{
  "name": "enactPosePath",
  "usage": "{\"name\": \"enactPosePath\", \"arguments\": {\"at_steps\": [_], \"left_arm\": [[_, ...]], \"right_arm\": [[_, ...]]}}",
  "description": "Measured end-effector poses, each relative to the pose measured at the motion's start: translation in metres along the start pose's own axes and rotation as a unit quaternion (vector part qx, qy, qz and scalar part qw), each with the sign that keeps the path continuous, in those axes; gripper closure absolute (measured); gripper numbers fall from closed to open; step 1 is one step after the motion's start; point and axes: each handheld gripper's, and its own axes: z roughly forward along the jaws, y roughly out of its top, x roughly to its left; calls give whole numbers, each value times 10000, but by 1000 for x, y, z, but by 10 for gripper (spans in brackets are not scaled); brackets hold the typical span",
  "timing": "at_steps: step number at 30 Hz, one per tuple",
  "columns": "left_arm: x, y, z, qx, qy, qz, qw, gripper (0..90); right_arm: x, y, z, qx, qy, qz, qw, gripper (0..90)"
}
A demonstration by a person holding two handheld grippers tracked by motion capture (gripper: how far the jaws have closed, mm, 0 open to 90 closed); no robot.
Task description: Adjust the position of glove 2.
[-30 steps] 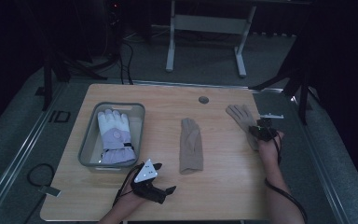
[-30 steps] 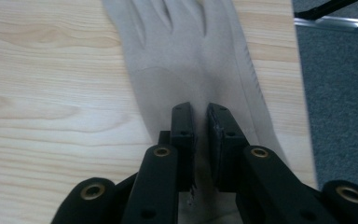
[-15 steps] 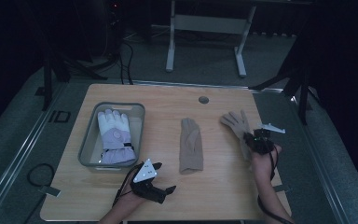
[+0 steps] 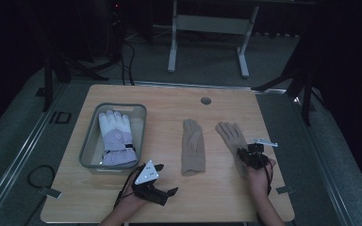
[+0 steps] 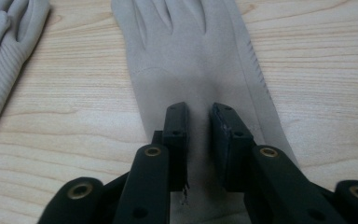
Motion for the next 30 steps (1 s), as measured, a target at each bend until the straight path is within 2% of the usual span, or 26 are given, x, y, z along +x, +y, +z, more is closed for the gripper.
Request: {"name": "enactPosePath", "arguments": {"at_steps": [2, 10, 11, 13, 15, 16, 17, 19, 20, 21, 22, 23, 24, 25, 26, 27, 30], "left_arm": [[0, 0, 1, 15, -4, 13, 10000, 16], [0, 0, -1, -15, -22, 28, 10000, 16], [0, 0, -1, -39, -59, 22, 10000, 16], [0, 0, -1, -41, -67, 41, 10000, 16], [0, 0, -1, -35, -72, 46, 10000, 16], [0, 0, -1, -40, -81, 48, 9999, 16], [0, 0, 0, -41, -84, 54, 9999, 16], [0, 0, 0, -43, -97, 49, 9999, 16], [0, 0, 0, -43, -97, 49, 9999, 16], [-1, 0, 0, -39, -95, 43, 9999, 16], [-1, 0, 0, -39, -95, 43, 9999, 16], [-1, -1, 0, -40, -114, 42, 9999, 16], [-1, -1, 0, -40, -114, 42, 9999, 16], [-1, -1, 1, -32, -110, 51, 9999, 16], [-1, -1, 1, -32, -110, 51, 9999, 16], [0, -1, 1, -30, -120, 56, 9999, 16], [0, -1, 1, -32, -134, 43, 9999, 16]], "right_arm": [[-1, 0, 0, 18, 94, 29, 9999, 712], [-3, 3, -8, -115, 246, -252, 9993, 609], [-6, 7, -13, -187, 321, -544, 9978, 593], [-9, 10, -16, -282, 542, -761, 9952, 583], [-10, 11, -17, -286, 545, -845, 9945, 584], [-14, 14, -18, -303, 598, -996, 9928, 583], [-20, 18, -20, -363, 753, -1108, 9903, 583], [-26, 24, -19, -303, 839, -1245, 9882, 578], [-26, 24, -19, -303, 839, -1245, 9882, 578], [-31, 28, -18, -346, 926, -1432, 9848, 579], [-31, 28, -18, -346, 926, -1432, 9848, 579], [-35, 30, -15, -276, 1054, -1570, 9816, 585], [-35, 30, -15, -276, 1054, -1570, 9816, 585], [-39, 32, -11, -247, 1112, -1737, 9782, 591], [-39, 32, -11, -247, 1112, -1737, 9782, 591], [-41, 33, -5, -168, 1175, -1863, 9753, 596], [-42, 34, 3, -62, 1281, -1981, 9718, 600]]}}
